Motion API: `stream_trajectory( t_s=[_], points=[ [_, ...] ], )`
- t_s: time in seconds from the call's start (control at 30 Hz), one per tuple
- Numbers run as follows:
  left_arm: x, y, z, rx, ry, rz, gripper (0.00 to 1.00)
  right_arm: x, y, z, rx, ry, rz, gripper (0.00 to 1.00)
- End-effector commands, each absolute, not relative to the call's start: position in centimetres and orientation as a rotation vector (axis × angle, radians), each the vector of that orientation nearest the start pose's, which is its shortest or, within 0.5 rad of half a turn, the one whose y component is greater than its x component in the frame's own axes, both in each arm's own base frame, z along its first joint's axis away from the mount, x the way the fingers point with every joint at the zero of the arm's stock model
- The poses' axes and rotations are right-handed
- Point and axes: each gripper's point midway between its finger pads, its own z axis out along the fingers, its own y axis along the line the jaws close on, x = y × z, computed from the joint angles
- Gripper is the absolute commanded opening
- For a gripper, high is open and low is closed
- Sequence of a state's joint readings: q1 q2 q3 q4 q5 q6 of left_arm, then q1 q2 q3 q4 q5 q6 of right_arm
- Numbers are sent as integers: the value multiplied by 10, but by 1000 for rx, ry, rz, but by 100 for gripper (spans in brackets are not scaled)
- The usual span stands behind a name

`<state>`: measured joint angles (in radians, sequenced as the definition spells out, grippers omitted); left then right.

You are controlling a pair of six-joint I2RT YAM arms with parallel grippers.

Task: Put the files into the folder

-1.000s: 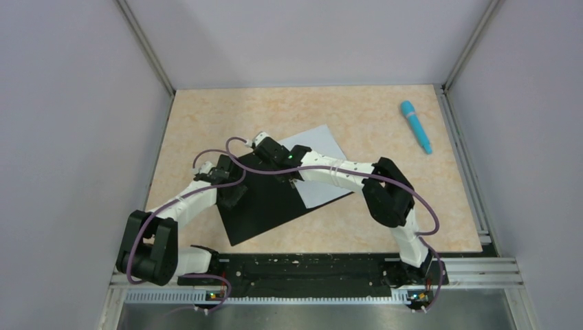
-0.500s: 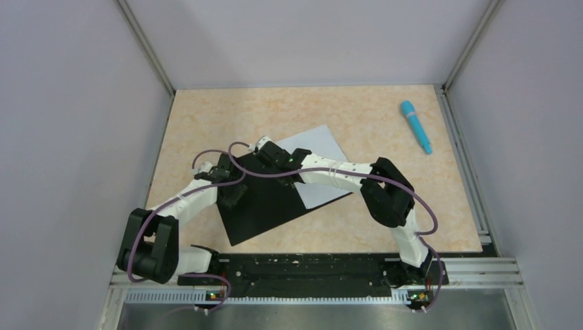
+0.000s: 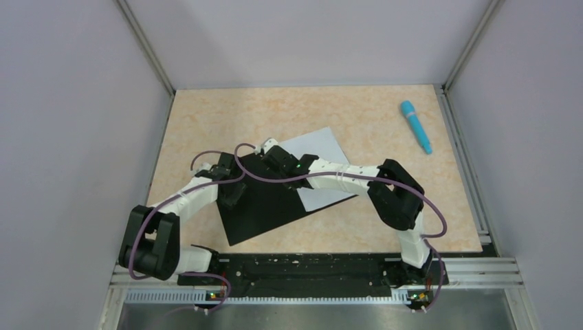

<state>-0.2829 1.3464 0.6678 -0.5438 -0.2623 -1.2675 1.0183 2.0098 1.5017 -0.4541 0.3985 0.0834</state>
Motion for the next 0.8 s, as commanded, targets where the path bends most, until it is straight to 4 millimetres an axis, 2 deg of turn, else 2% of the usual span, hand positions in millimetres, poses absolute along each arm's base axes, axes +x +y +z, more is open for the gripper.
stream_trajectory(
  t_s=[0.0,0.17,0.77],
  points=[
    [222,-60,-10,-1428,2445,54,50,290,357,59,-961,2299,-2,0],
    [222,-61,-10,-1459,2439,49,50,287,350,55,-946,2321,19,0],
    [223,-60,-11,-1485,2433,51,49,291,359,88,-938,2270,97,3]
  ],
)
